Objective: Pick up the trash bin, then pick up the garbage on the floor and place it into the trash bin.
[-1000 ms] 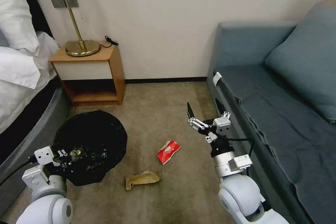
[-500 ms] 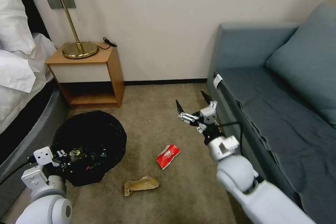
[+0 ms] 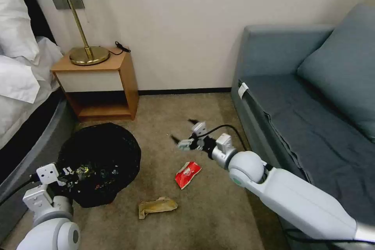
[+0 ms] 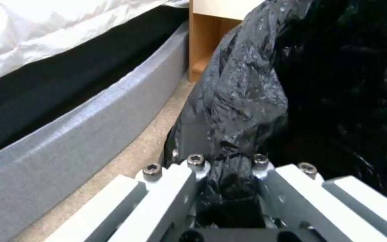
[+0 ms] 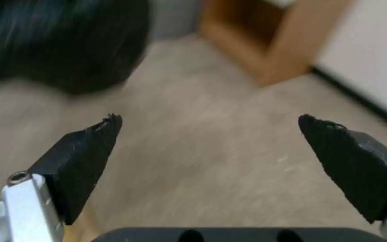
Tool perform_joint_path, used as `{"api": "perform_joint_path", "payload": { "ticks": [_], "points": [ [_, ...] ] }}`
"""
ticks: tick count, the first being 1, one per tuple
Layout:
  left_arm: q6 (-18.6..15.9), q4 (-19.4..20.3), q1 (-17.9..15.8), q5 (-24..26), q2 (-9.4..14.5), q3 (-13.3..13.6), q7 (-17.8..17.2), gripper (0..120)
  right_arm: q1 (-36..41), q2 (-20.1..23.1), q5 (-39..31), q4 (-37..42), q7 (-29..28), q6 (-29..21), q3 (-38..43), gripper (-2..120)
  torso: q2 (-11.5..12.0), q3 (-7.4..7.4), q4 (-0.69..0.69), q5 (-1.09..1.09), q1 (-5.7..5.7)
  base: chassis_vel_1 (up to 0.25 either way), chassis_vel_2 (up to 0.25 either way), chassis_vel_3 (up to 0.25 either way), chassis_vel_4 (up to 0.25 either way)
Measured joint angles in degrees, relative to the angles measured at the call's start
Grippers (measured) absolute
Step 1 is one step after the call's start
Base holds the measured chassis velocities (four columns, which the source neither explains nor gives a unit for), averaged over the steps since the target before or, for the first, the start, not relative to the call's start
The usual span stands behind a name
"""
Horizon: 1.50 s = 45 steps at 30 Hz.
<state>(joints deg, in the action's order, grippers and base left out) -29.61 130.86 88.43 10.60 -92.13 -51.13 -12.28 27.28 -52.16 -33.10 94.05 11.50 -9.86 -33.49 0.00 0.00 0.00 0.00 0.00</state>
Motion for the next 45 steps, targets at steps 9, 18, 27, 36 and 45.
{"api": "perform_joint_path", "payload": {
  "ticks": [9,18,27,36,45],
  "points": [
    [0.19,-0.42,-0.13,-0.07,0.0,-0.3,0.04,3,-11.46,-4.04,5.12,-13.15,16.26,8.5,-15.78,100,0.0,0.0,-0.01,0.0,0.0,0.0,0.0,0.0,0.0],
    [0.34,-1.25,-0.4,-0.54,0.0,-0.1,0.06,3,-16.03,-10.99,6.8,-24.15,21.88,14.02,-24.57,100,0.0,0.0,0.0,-0.01,0.0,0.0,0.0,0.0,0.0],
    [0.48,-1.54,-0.5,-0.62,0.0,-0.19,0.01,3,-15.87,-20.73,6.95,-35.83,21.29,17.27,-29.37,100,0.0,0.0,-0.01,-0.01,0.0,0.0,0.0,0.0,0.0],
    [1.02,-1.59,-0.24,-0.7,0.0,-0.25,-0.02,3,-14.23,-25.52,8.25,-44.06,21.32,19.31,-31.56,100,0.0,0.0,0.0,0.0,0.0,0.0,0.0,0.0,0.0],
    [1.27,-1.94,-0.26,-0.84,0.0,-0.23,-0.12,3,-12.27,-27.13,10.04,-47.81,21.38,20.59,-32.17,100,0.0,0.0,0.0,0.0,0.0,0.0,0.0,0.0,0.0]
  ]
}}
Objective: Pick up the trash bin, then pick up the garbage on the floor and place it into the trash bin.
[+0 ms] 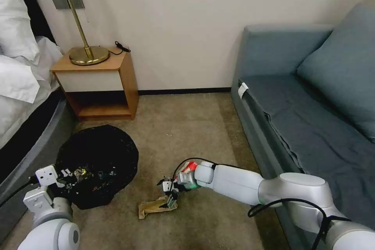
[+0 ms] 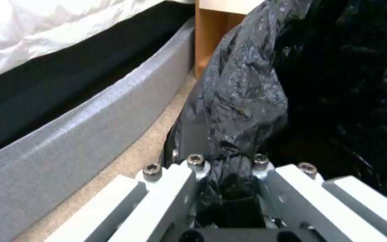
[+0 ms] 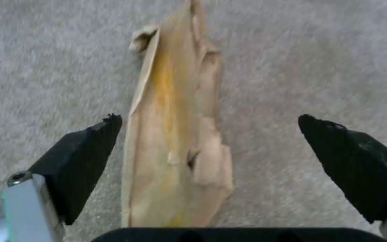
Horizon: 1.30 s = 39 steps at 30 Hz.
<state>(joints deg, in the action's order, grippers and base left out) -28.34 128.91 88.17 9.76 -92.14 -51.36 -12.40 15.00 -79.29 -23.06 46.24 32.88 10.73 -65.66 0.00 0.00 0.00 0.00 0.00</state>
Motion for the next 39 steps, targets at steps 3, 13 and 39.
{"api": "perform_joint_path", "payload": {
  "ticks": [3,13,39],
  "points": [
    [0.25,-0.23,0.0,-0.11,0.0,0.07,-0.02,3,0.9,-0.5,0.61,-1.42,-0.03,0.6,0.02,100,0.0,0.0,0.0,0.0,0.0,0.0,0.0,0.0,0.0],
    [0.81,-0.59,0.0,-0.21,0.0,0.0,-0.07,3,2.57,-2.0,1.65,-4.72,0.55,1.9,0.42,73,0.0,0.0,0.0,0.0,0.0,0.0,0.0,0.0,0.0],
    [1.42,-0.83,-0.02,-0.3,0.0,-0.03,-0.08,3,3.64,-1.86,1.55,-6.1,1.44,4.54,1.23,0,0.0,0.0,0.0,0.0,0.0,0.0,0.0,0.0,0.0]
  ]
}}
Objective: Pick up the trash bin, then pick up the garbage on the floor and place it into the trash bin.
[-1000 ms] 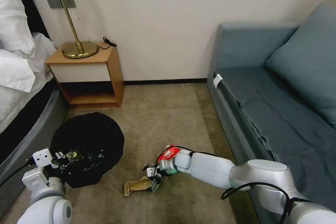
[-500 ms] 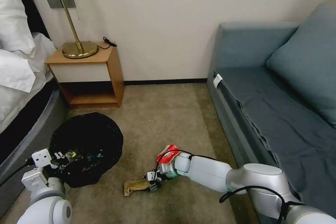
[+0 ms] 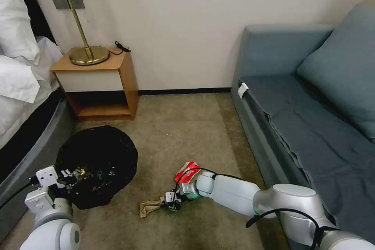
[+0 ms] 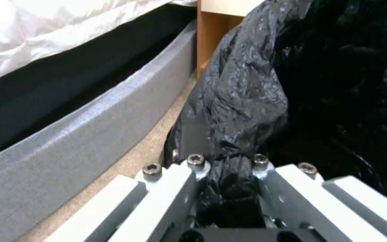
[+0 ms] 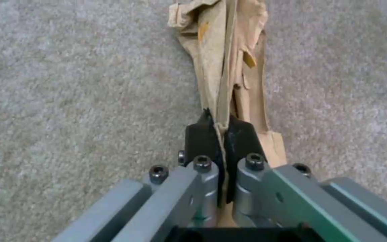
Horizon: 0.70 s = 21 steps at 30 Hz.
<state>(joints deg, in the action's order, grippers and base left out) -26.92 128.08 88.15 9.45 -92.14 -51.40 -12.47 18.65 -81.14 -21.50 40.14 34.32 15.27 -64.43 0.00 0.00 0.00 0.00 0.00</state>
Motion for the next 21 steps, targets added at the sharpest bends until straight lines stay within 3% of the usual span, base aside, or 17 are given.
{"api": "perform_joint_path", "payload": {
  "ticks": [13,19,21],
  "points": [
    [0.0,0.06,0.1,0.0,0.0,-0.05,0.01,3,-3.85,5.81,-5.94,10.29,-1.23,-0.91,0.63,0,0.0,0.0,0.0,0.01,0.0,0.0,0.0,0.0,0.0],
    [-0.06,0.2,0.09,-0.16,0.0,0.33,0.02,3,-7.07,11.34,-7.83,15.64,-2.2,-1.21,2.24,0,0.0,0.0,-0.01,0.01,0.0,0.0,0.0,0.0,0.0],
    [-0.12,0.33,0.2,-0.31,0.01,0.54,0.08,3,-8.02,16.62,-8.93,19.69,-2.94,-1.53,4.39,0,0.0,0.0,0.0,0.01,0.0,0.0,0.0,0.0,0.0]
  ]
}}
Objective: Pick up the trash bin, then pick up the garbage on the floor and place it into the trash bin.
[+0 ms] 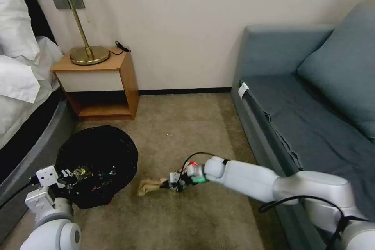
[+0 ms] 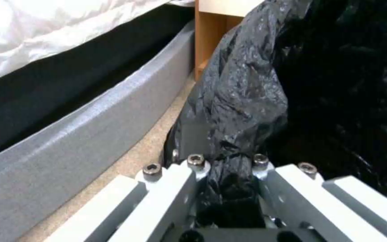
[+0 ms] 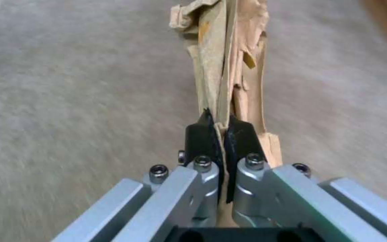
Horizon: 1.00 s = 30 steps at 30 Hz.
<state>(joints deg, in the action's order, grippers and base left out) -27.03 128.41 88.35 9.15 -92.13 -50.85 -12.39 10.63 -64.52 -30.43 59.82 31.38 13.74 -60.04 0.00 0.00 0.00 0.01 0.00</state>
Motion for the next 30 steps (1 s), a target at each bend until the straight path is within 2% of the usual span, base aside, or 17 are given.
{"api": "perform_joint_path", "payload": {
  "ticks": [1,4,7,11,17,23,27,30],
  "points": [
    [0.0,0.0,0.0,0.0,0.0,0.0,0.0,3,0.0,0.0,0.0,0.0,0.0,0.0,0.0,0,0.0,0.0,0.0,0.0,0.0,0.0,0.0,0.0,0.0],
    [-0.02,0.0,0.04,-0.3,0.0,0.34,0.08,3,-0.69,5.39,-1.18,4.68,-0.59,-0.44,3.03,0,0.0,0.0,0.04,0.0,0.0,0.0,0.0,0.0,0.0],
    [-0.02,0.0,0.08,-0.41,-0.01,0.45,0.08,3,-0.82,7.01,-1.83,6.43,-1.0,-0.57,4.3,0,0.0,0.0,0.01,0.0,0.0,0.0,0.0,0.0,0.0],
    [0.15,-0.08,0.3,-0.64,0.0,0.64,0.07,3,-0.15,9.4,-4.28,12.14,-2.28,-1.17,10.55,0,0.0,0.0,0.01,0.0,0.0,0.0,0.0,0.0,0.0],
    [0.28,-0.21,0.4,-0.87,0.0,0.73,0.07,3,0.02,9.57,-7.39,16.51,-4.12,-1.71,14.67,0,0.0,0.0,0.0,-0.01,0.0,0.0,0.0,0.0,0.0],
    [0.24,-0.17,0.22,-0.91,-0.01,0.88,0.07,3,-0.27,9.11,-12.82,22.59,-9.11,-4.04,15.34,0,0.0,0.0,0.0,-0.02,0.0,0.0,0.0,0.0,0.0],
    [0.23,-0.42,0.1,-0.99,-0.01,1.05,0.07,3,-0.26,7.75,-14.85,25.01,-12.64,-4.92,14.41,0,0.0,0.0,0.0,-0.02,0.0,0.0,0.0,0.0,0.0],
    [0.23,-0.67,0.03,-1.24,-0.01,1.41,0.06,3,-0.47,4.79,-15.59,24.99,-14.67,-5.39,12.96,0,0.0,0.0,0.0,-0.03,0.0,0.0,0.0,0.0,0.0]
  ]
}}
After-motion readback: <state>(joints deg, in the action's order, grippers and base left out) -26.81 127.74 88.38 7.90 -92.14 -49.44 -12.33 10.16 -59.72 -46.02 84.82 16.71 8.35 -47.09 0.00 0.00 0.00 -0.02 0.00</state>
